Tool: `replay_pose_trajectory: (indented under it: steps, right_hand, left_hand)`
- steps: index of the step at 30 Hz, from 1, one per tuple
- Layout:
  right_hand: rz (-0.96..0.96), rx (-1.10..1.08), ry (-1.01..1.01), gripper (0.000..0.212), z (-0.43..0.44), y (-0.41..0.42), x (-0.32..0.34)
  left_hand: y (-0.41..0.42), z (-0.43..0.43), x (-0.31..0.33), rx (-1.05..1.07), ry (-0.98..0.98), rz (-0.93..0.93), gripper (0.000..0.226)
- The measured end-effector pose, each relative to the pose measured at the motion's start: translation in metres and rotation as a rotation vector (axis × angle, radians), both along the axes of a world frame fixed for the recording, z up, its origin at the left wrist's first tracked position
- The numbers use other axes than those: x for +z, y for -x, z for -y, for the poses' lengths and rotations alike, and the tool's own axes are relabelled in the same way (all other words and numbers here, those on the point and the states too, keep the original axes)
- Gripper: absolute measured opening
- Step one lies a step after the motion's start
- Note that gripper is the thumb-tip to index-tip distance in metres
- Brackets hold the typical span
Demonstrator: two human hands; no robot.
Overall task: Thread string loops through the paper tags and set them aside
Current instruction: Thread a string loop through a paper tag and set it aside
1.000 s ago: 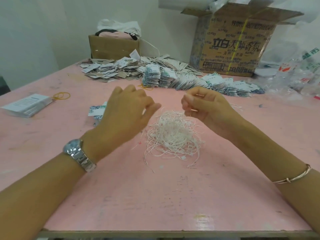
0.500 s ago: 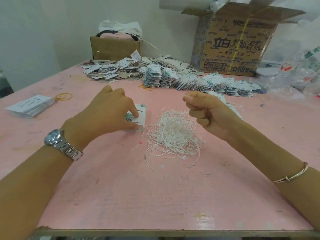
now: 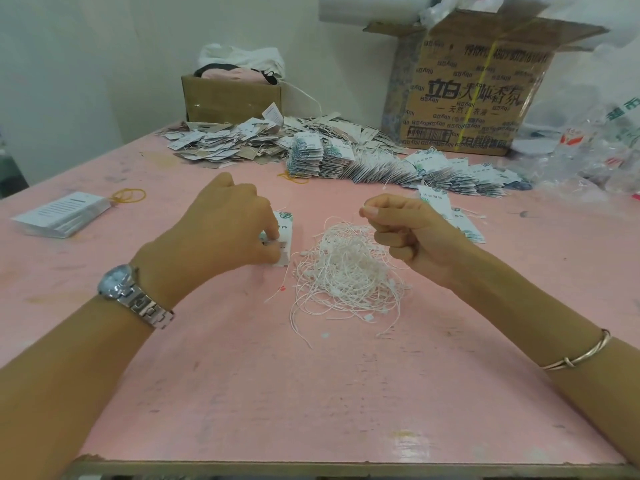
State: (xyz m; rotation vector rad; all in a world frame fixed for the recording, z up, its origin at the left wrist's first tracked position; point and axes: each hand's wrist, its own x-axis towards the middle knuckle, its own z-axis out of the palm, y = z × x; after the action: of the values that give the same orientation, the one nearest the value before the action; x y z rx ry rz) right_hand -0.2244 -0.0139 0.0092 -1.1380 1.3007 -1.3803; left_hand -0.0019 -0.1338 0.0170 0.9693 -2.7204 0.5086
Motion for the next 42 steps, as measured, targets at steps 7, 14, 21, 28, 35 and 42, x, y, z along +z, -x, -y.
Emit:
replay_pose_trajectory:
  steps: [7,14,21,28,35,42]
  right_hand:
    - [-0.029,0.014,-0.016,0.008,0.0,-0.003,-0.002]
    - [-0.059,0.04,-0.033,0.007,-0.001,-0.006,-0.003]
    - [-0.077,0.095,-0.014,0.008,0.0,-0.01,-0.007]
    - [0.062,0.075,0.038,0.006,0.001,-0.009,-0.008]
    - [-0.011,-0.141,0.109,0.008,0.005,-0.004,-0.011]
    - [-0.062,-0.169,0.107,0.013,0.006,0.002,-0.012]
  left_hand:
    - [0.005,-0.006,0.002,0.016,0.062,0.05,0.025]
    - [-0.002,-0.004,0.002,-0.023,-0.006,0.018,0.031]
    - [-0.006,-0.012,0.013,-0.407,0.195,-0.418,0.022]
    - [0.009,-0.03,0.005,-0.701,0.485,-0.482,0.016]
    - [0.01,-0.027,0.002,-0.686,0.338,-0.406,0.034]
    - [-0.022,0.024,0.009,0.224,0.036,-0.14,0.045]
